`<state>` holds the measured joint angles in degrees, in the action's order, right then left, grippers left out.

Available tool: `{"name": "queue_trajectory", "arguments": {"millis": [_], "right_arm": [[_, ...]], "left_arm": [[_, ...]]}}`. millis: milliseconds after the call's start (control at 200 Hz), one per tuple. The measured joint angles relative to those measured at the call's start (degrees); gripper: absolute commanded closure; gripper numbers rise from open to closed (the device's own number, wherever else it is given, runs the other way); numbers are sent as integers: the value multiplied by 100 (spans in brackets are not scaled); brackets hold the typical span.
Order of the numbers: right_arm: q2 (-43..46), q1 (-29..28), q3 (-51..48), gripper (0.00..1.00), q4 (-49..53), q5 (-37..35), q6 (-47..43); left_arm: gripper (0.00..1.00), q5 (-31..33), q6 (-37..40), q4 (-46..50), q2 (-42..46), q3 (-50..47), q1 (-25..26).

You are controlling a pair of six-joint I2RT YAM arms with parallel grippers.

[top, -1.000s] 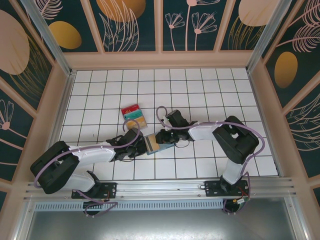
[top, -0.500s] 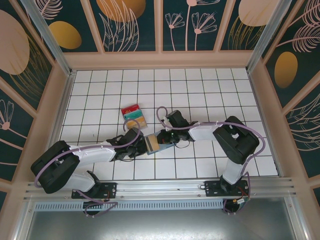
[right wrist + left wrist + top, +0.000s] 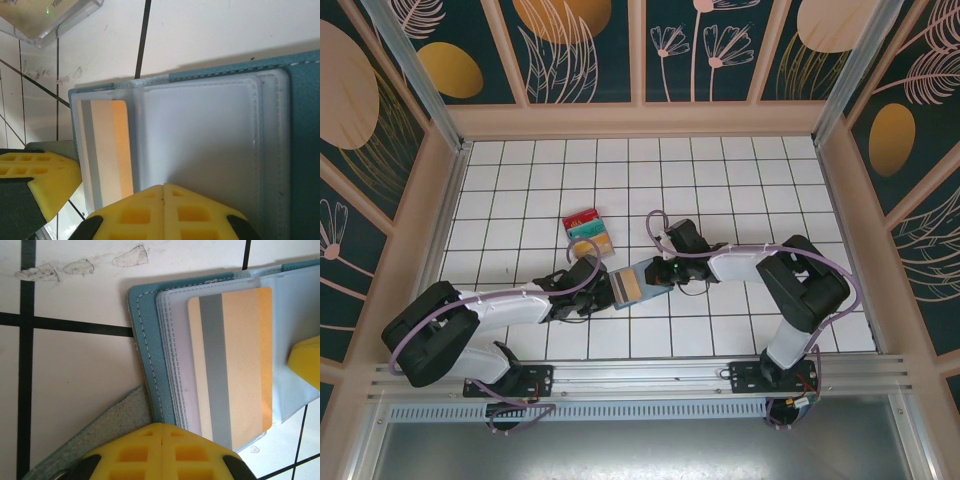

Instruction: Take the credit cards out of the card holder

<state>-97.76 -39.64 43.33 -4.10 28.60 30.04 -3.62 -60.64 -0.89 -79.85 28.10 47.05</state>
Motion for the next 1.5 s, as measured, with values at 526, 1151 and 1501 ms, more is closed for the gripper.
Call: {"name": "queue_trajectory", "arguments": {"millis": [526,1151,1501], "right_arm": [[-197,-273,240,74,-31,35,-127],[-291,-295,282,100,-59,103,-127],[79,50,63,100,7,-63,-151]], "left_arm": [[100,-42,24,-13,-52,37,0],[100,-63,61,-17,-116,85,0],[100,-61,66,-15,-116,85,0]]}}
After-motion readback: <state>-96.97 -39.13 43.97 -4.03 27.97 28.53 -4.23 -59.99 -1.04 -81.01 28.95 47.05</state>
